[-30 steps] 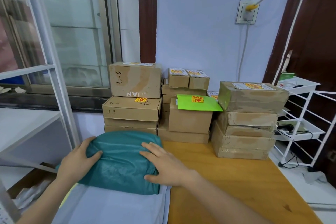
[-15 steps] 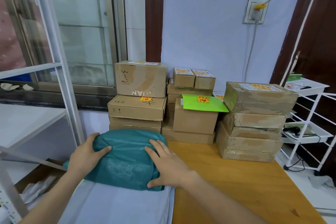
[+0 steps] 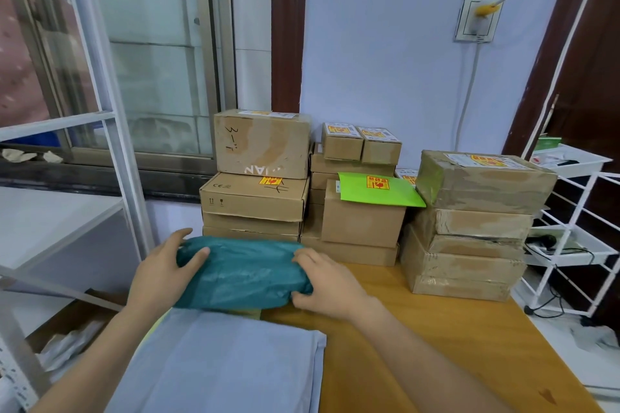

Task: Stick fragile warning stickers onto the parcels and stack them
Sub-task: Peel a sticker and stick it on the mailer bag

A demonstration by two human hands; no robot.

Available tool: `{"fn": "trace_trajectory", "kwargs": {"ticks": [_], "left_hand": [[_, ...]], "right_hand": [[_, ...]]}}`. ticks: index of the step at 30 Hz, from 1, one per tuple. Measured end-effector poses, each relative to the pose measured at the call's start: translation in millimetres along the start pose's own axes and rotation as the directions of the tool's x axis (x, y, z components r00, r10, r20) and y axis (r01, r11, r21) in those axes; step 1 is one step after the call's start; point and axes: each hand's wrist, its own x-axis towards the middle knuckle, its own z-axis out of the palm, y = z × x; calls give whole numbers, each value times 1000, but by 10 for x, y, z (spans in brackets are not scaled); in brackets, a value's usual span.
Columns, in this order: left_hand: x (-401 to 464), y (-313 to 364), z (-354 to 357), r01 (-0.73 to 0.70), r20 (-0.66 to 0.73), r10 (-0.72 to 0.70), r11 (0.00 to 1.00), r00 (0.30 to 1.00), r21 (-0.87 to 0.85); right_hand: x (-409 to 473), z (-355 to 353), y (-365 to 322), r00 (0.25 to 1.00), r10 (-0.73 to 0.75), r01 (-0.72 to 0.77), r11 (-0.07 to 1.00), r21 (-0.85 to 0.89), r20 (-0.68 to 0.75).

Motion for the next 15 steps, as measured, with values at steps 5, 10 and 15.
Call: {"fn": "trace_trajectory", "kwargs": {"ticks": [5,10,15], "left_hand": [[-13,78,-16,-149,-137,162,984,977,101],[-73,87,33,-84,-171,77,996,982,-34],[-81,106,144,-19,-81,5,985,997,-173]], "right_hand": [[116,-212,68,989,120,-93,962,255,-90],[158,-421,183,936,281,-144,854,499,-212],[62,-339,354,913,368,-243,839,487,-177]]}}
